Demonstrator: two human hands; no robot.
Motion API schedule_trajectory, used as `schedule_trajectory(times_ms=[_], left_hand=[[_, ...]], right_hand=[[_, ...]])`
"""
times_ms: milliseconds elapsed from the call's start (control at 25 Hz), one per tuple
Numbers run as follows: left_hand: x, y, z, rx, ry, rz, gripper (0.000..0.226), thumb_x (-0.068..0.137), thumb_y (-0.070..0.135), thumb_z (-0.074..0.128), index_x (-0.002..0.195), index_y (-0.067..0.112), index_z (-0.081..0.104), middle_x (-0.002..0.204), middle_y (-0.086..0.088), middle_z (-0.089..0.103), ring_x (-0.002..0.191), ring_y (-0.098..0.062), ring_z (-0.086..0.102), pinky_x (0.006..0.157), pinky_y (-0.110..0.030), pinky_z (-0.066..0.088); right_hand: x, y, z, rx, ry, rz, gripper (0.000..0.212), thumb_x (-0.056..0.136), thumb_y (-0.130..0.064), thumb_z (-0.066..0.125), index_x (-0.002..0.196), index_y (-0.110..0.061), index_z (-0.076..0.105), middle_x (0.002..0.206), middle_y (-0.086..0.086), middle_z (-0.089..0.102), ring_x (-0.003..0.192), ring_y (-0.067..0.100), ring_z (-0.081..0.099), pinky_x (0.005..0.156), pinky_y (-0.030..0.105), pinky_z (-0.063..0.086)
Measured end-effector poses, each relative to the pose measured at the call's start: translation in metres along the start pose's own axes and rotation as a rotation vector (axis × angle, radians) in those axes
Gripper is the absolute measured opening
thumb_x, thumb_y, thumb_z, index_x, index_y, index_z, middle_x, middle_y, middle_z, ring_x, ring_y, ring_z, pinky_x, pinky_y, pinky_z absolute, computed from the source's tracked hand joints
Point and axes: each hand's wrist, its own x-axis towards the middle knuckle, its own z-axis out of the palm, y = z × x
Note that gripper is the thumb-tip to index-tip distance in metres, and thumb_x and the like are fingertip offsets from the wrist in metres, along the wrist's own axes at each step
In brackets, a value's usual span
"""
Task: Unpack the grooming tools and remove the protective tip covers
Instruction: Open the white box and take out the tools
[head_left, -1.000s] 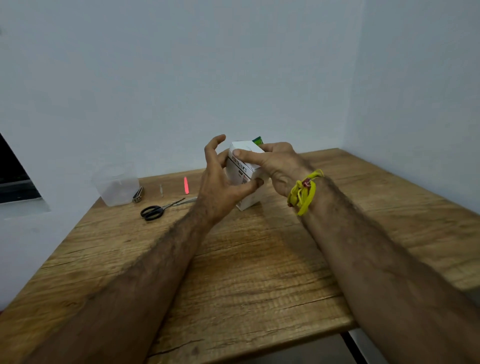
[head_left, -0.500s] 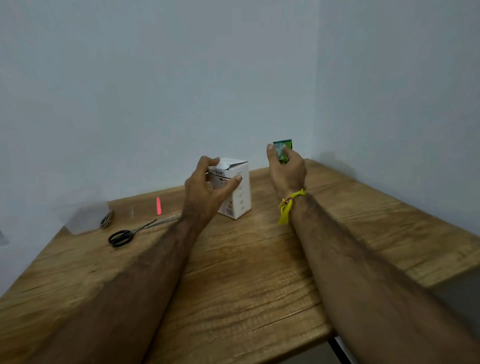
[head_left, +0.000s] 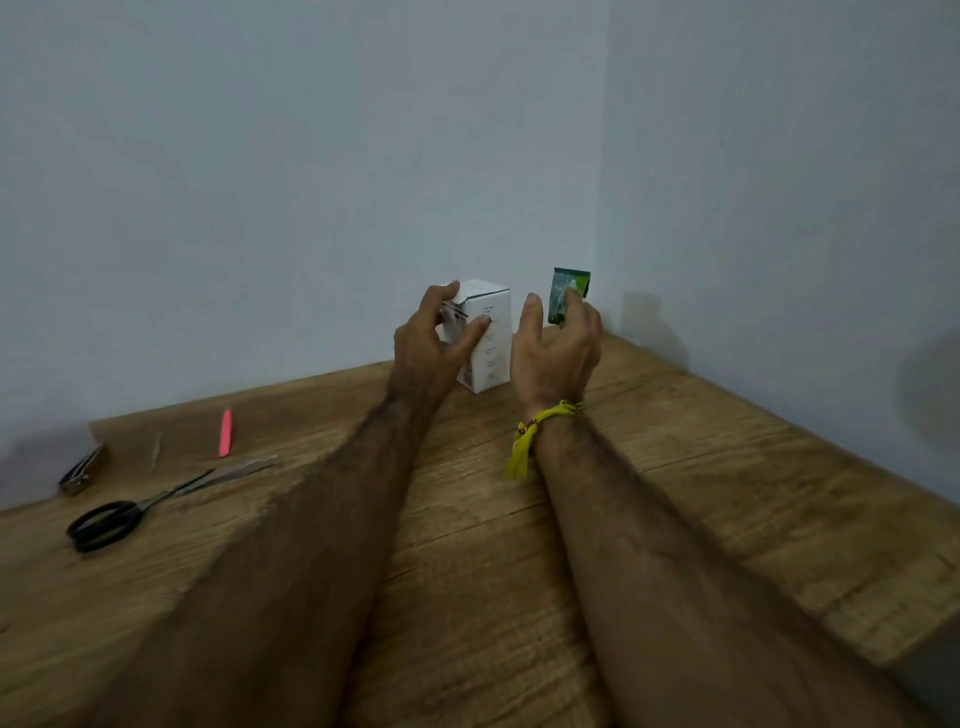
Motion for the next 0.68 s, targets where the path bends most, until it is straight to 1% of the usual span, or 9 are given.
schedule_trajectory(times_ms=[40, 80, 160, 240, 400, 480, 520, 600, 680], left_hand=[[0.0, -0.002, -0.001, -0.006, -0.012, -0.003, 0.055, 0.088, 0.031, 0.077, 0.136, 0.013, 0.055, 0.131, -0.002, 0.065, 0.114, -0.013, 0.062, 0.085, -0.014, 0.056], [0.0, -0.003, -0.001, -0.019, -0.015, -0.008, 0.057, 0.088, 0.03, 0.077, 0.138, 0.014, 0.054, 0.133, -0.004, 0.065, 0.116, -0.015, 0.062, 0.082, -0.008, 0.053], [0.0, -0.003, -0.001, -0.053, -0.013, -0.025, 0.059, 0.088, 0.03, 0.077, 0.139, 0.016, 0.053, 0.134, -0.004, 0.064, 0.118, -0.017, 0.063, 0.078, -0.005, 0.052], [0.001, -0.002, -0.002, -0.06, -0.018, -0.034, 0.061, 0.089, 0.031, 0.076, 0.143, 0.02, 0.051, 0.138, -0.003, 0.062, 0.121, -0.018, 0.062, 0.082, -0.009, 0.052], [0.006, -0.002, 0.0, -0.048, -0.066, -0.053, 0.071, 0.088, 0.034, 0.077, 0.15, 0.027, 0.044, 0.143, 0.0, 0.057, 0.121, -0.019, 0.061, 0.091, -0.031, 0.056], [0.009, -0.003, 0.003, -0.001, -0.104, -0.041, 0.075, 0.091, 0.033, 0.073, 0.155, 0.029, 0.035, 0.14, 0.0, 0.057, 0.121, -0.018, 0.057, 0.095, -0.037, 0.053], [0.01, -0.004, 0.005, 0.034, -0.128, -0.036, 0.077, 0.092, 0.033, 0.071, 0.157, 0.03, 0.029, 0.137, -0.002, 0.056, 0.121, -0.017, 0.053, 0.097, -0.036, 0.05], [0.01, -0.004, 0.007, 0.082, -0.169, -0.052, 0.08, 0.095, 0.032, 0.067, 0.16, 0.031, 0.02, 0.132, -0.01, 0.052, 0.116, -0.014, 0.045, 0.097, -0.03, 0.044], [0.009, -0.005, 0.007, 0.094, -0.174, -0.06, 0.079, 0.096, 0.032, 0.066, 0.16, 0.029, 0.02, 0.127, -0.014, 0.052, 0.112, -0.012, 0.042, 0.094, -0.028, 0.045]], right_hand=[[-0.001, 0.0, 0.0, 0.007, -0.001, -0.005, 0.045, 0.093, -0.024, 0.065, 0.129, 0.003, 0.058, 0.124, 0.017, 0.061, 0.121, 0.03, 0.054, 0.103, 0.035, 0.042], [-0.002, -0.001, 0.0, 0.008, -0.001, -0.013, 0.045, 0.094, -0.024, 0.065, 0.129, 0.003, 0.058, 0.125, 0.016, 0.061, 0.121, 0.029, 0.054, 0.101, 0.033, 0.041], [-0.003, -0.004, 0.0, 0.004, -0.013, -0.019, 0.045, 0.094, -0.024, 0.064, 0.13, 0.002, 0.058, 0.127, 0.016, 0.06, 0.123, 0.028, 0.053, 0.101, 0.032, 0.04], [-0.002, -0.006, -0.002, 0.0, -0.03, -0.014, 0.046, 0.095, -0.025, 0.063, 0.132, 0.002, 0.057, 0.128, 0.016, 0.059, 0.124, 0.028, 0.052, 0.103, 0.035, 0.042], [-0.003, -0.004, -0.001, -0.001, -0.05, -0.034, 0.045, 0.094, -0.023, 0.064, 0.132, 0.002, 0.057, 0.127, 0.015, 0.06, 0.122, 0.027, 0.054, 0.101, 0.036, 0.046], [-0.003, -0.001, 0.0, 0.004, -0.068, -0.04, 0.046, 0.094, -0.023, 0.064, 0.132, 0.001, 0.056, 0.127, 0.015, 0.06, 0.122, 0.026, 0.053, 0.102, 0.039, 0.046], [-0.004, 0.0, 0.0, 0.005, -0.075, -0.037, 0.046, 0.094, -0.023, 0.064, 0.133, 0.001, 0.056, 0.128, 0.014, 0.059, 0.123, 0.026, 0.053, 0.103, 0.04, 0.046], [-0.004, 0.002, 0.0, -0.005, -0.081, -0.022, 0.048, 0.094, -0.023, 0.063, 0.135, 0.0, 0.055, 0.13, 0.014, 0.058, 0.125, 0.026, 0.052, 0.104, 0.043, 0.046], [-0.004, 0.003, 0.001, -0.017, -0.08, -0.012, 0.048, 0.094, -0.023, 0.063, 0.135, 0.001, 0.054, 0.13, 0.015, 0.058, 0.125, 0.027, 0.052, 0.104, 0.046, 0.046]])
